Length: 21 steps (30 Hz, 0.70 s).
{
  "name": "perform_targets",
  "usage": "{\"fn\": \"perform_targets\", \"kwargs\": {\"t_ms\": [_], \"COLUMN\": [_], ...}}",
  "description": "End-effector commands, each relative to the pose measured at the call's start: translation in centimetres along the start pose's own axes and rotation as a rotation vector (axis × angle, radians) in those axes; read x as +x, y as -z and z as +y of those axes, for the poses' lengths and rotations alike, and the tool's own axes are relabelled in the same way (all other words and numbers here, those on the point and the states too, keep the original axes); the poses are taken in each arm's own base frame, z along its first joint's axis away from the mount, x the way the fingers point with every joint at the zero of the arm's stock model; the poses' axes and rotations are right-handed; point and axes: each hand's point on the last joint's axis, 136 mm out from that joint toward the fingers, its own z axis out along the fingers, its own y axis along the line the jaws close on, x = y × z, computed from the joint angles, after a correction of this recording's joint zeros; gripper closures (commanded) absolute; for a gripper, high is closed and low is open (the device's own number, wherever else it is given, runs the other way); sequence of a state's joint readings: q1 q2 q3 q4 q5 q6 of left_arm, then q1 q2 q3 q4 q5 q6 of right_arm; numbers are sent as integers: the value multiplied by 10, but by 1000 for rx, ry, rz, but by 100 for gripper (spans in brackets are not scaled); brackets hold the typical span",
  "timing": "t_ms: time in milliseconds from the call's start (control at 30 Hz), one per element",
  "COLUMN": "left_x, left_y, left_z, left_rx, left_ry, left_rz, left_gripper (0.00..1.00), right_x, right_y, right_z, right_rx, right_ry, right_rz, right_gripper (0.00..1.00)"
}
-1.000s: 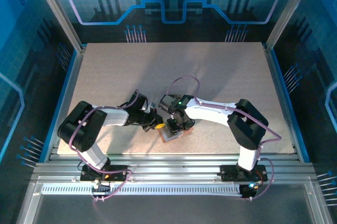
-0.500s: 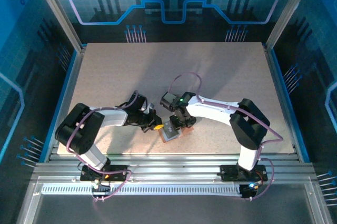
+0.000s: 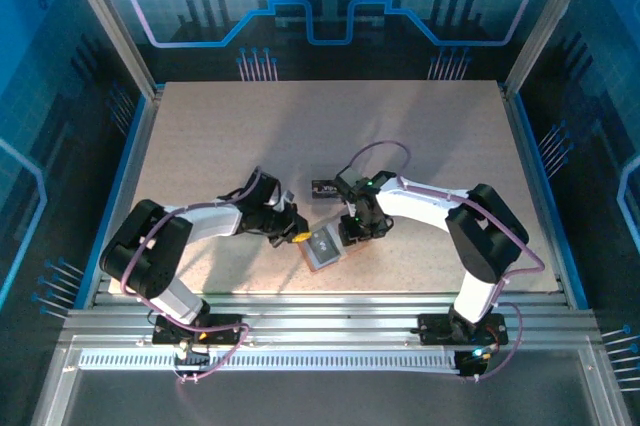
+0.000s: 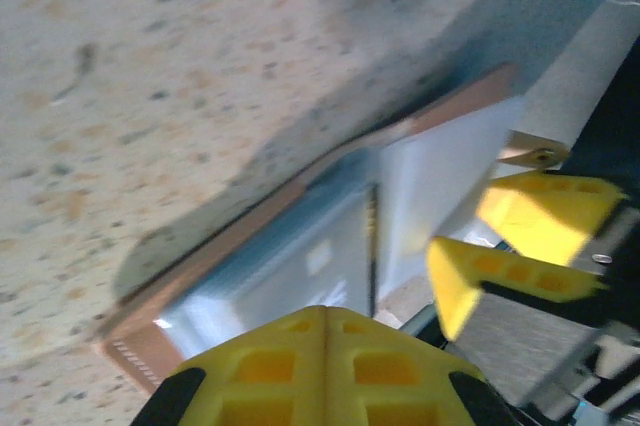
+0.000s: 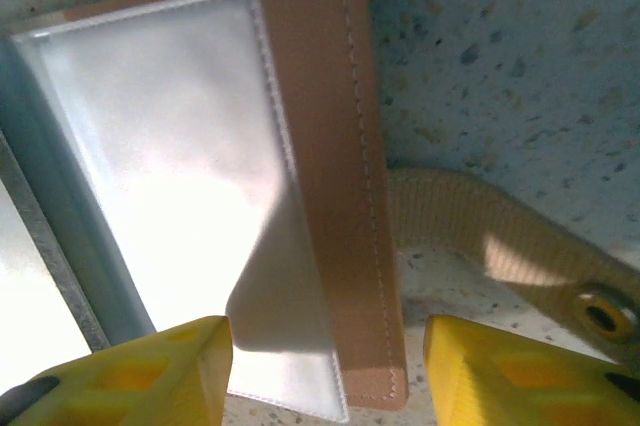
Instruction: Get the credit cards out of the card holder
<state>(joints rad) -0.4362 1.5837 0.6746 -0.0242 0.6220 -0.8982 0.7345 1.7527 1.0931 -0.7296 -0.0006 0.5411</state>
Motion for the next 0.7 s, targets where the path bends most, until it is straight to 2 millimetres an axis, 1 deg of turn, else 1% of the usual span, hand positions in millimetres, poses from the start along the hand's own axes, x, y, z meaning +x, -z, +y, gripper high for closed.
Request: {"fn": "perform_targets", "kwargs": {"t_ms": [0, 100, 167, 300, 400, 500, 600, 667], "left_x": [4, 3, 5, 9, 13, 17, 19, 18], "left_y": [11, 16, 18, 16, 9, -4, -15, -21], "left_z": [-26, -41, -49, -61, -63, -63, -61, -55], "left_rx": [31, 40, 40, 43, 36, 25, -2, -43], "left_ry": [-60, -84, -103, -128, -136, -139, -146, -155], "left_rz": [9, 3, 7, 16, 33, 61, 76, 78], "left_gripper": [99, 99, 99, 99, 99, 99, 100, 100], "right_x": [3, 8, 10, 16, 21, 22, 21, 21], "right_y": [3, 4, 6, 8, 4, 3, 9, 13], "right_z": [13, 19, 24, 35, 43, 41, 37, 37], "right_rx": [-107, -146, -171, -222, -247, -231, -214, -217], "right_ry": [-7, -19, -27, -47, -56, -63, -65, -60], "right_rz": [3, 8, -2, -11, -5, -4, -20, -32], "right_gripper": [48, 51, 56, 62, 64, 65, 65, 64]}}
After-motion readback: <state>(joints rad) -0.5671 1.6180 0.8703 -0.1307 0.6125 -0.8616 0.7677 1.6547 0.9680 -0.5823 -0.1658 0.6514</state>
